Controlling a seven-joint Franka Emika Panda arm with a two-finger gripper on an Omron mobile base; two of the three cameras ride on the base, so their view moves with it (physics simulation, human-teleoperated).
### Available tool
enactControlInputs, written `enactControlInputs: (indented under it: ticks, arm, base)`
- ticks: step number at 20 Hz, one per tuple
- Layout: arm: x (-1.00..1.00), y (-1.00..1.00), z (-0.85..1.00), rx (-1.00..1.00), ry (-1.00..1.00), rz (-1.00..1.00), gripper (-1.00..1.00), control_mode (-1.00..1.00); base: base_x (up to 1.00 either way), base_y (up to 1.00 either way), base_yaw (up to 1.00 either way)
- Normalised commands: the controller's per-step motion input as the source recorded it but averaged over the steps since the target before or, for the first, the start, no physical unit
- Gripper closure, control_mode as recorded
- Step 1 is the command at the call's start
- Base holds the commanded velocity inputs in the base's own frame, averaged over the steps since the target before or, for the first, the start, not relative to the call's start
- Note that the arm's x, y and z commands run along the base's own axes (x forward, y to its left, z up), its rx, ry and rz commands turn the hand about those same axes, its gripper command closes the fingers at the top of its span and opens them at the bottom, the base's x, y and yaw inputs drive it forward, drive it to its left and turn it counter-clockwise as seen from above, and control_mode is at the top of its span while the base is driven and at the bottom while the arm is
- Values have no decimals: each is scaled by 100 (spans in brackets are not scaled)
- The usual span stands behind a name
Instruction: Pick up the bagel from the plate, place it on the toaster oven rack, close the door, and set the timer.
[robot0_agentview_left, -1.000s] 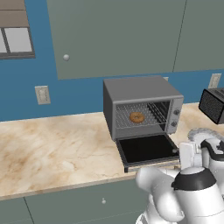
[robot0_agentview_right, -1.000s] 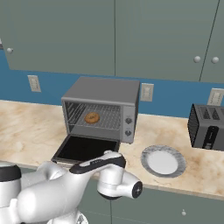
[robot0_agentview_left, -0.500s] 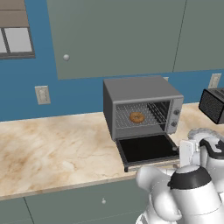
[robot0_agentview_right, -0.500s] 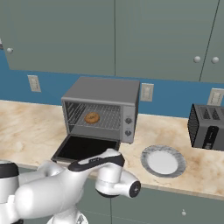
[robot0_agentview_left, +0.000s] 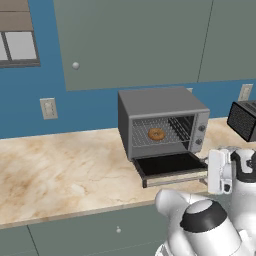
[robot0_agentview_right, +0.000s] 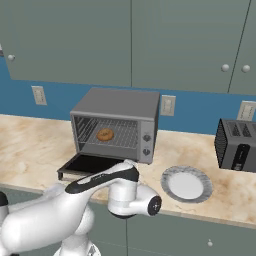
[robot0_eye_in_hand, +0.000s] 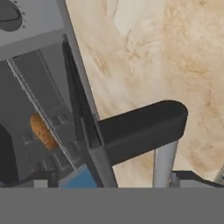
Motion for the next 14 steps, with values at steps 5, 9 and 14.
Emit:
enactControlInputs:
  ticks: [5,9,14]
  arm:
    - [55,10,64,1,0,-6,-100,-100]
    - [58,11,44,2,0,-3,-100,-100]
    - [54,10,37,2,0,-1,-100,-100]
  base:
    - [0,0,0]
    - [0,0,0]
    - [0,0,0]
